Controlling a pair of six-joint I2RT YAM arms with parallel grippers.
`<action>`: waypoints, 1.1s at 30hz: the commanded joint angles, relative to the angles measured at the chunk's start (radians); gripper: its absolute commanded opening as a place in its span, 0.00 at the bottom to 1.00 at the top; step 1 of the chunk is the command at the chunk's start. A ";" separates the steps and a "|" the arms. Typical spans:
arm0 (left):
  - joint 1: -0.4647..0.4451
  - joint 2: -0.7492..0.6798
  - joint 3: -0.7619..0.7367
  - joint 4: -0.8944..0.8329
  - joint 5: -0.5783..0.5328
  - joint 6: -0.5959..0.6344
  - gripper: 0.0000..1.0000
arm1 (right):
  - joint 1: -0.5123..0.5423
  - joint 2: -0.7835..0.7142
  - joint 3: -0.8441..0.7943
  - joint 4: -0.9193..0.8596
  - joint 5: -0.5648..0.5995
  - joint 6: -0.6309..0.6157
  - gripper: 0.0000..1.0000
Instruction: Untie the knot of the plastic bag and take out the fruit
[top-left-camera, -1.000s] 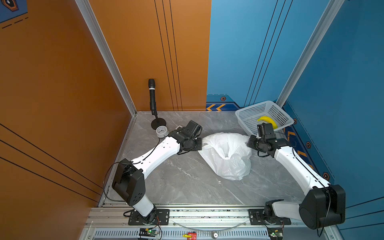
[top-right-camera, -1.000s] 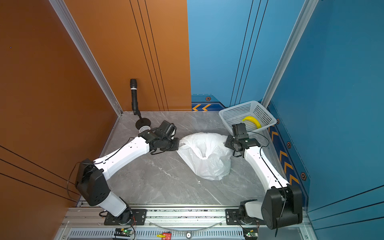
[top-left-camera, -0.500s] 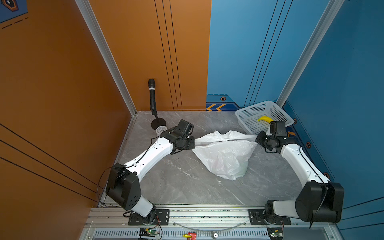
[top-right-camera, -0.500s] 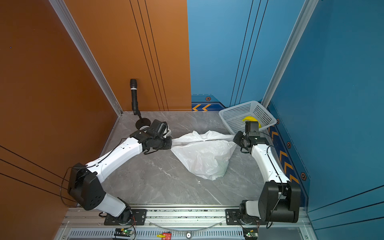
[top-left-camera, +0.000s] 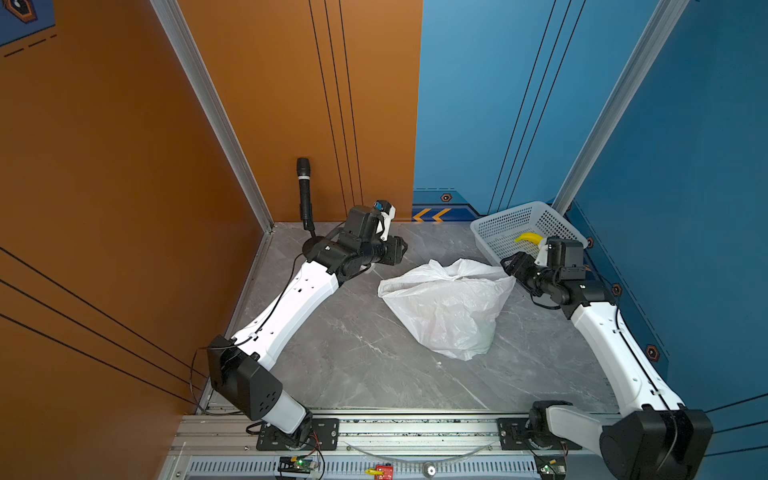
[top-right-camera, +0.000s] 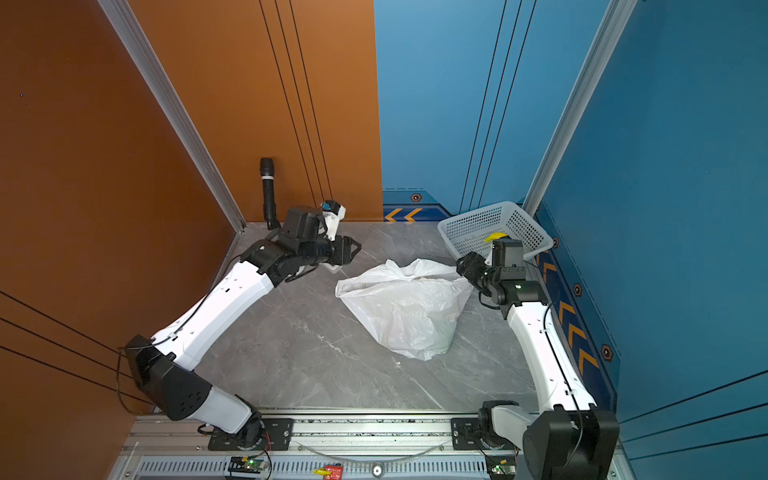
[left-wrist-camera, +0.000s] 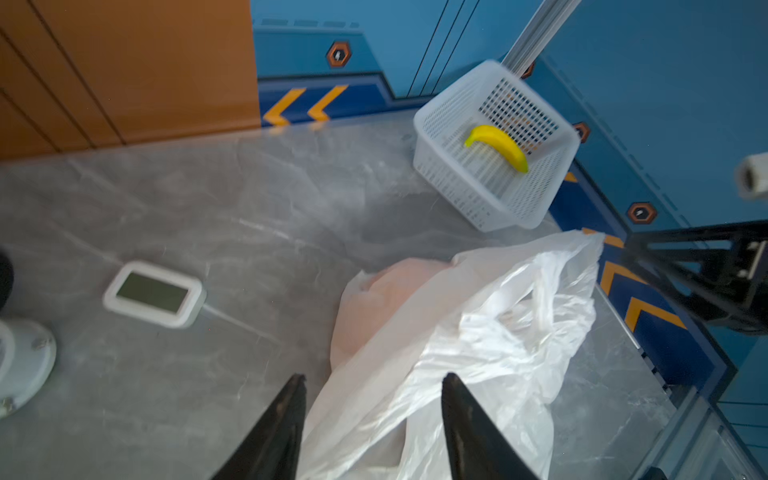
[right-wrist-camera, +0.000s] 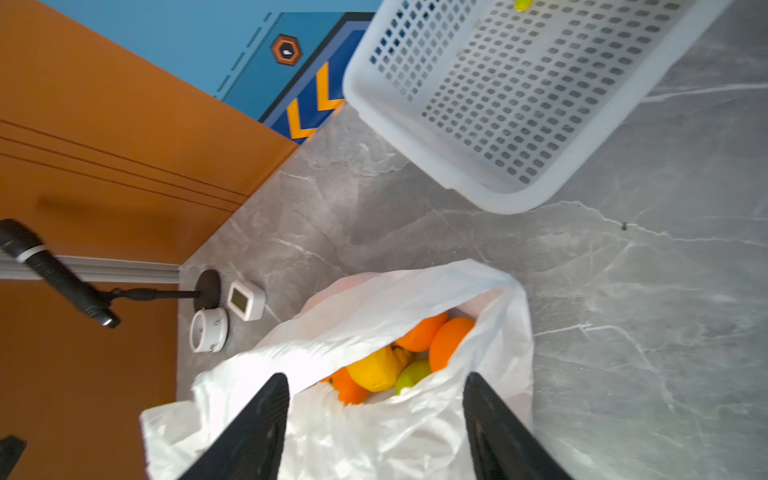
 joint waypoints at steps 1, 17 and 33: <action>-0.008 0.105 0.096 0.032 0.131 0.121 0.57 | 0.039 -0.014 0.043 -0.057 -0.116 -0.001 0.72; -0.057 0.488 0.412 -0.120 0.602 0.281 0.80 | 0.158 0.091 0.110 -0.157 -0.165 -0.014 0.77; -0.104 0.605 0.446 -0.143 0.584 0.280 0.60 | 0.195 0.223 0.252 -0.142 -0.072 -0.125 0.84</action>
